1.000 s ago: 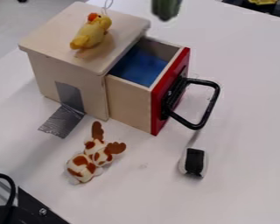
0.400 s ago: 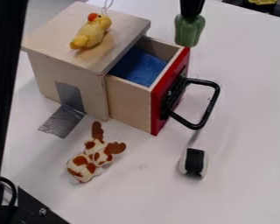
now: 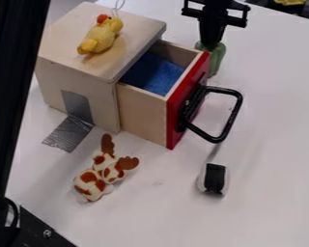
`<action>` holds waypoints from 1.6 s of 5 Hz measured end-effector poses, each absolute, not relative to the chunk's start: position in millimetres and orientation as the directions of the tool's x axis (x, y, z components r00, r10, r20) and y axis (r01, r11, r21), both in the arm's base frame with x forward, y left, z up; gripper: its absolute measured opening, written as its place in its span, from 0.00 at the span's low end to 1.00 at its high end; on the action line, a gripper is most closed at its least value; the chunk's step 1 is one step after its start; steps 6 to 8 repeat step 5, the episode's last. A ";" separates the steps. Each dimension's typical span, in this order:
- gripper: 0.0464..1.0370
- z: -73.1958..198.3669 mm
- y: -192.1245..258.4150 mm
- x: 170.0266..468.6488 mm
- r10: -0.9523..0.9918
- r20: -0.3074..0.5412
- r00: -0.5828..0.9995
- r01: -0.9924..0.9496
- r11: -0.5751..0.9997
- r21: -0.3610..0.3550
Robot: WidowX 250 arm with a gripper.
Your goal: Remove the green object from the drawer
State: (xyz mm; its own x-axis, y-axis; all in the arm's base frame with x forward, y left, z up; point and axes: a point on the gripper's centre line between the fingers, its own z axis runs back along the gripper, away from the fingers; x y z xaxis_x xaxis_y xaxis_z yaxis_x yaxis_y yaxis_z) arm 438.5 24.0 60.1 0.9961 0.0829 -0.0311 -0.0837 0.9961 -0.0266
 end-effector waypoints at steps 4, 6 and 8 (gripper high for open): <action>0.97 160.8 21.1 426.3 0.080 0.114 0.990 -0.081 0.997 0.005; 0.96 166.6 20.4 410.0 0.098 0.098 0.990 -0.100 0.995 0.016; 0.96 166.6 20.4 410.0 0.098 0.098 0.990 -0.100 0.995 0.016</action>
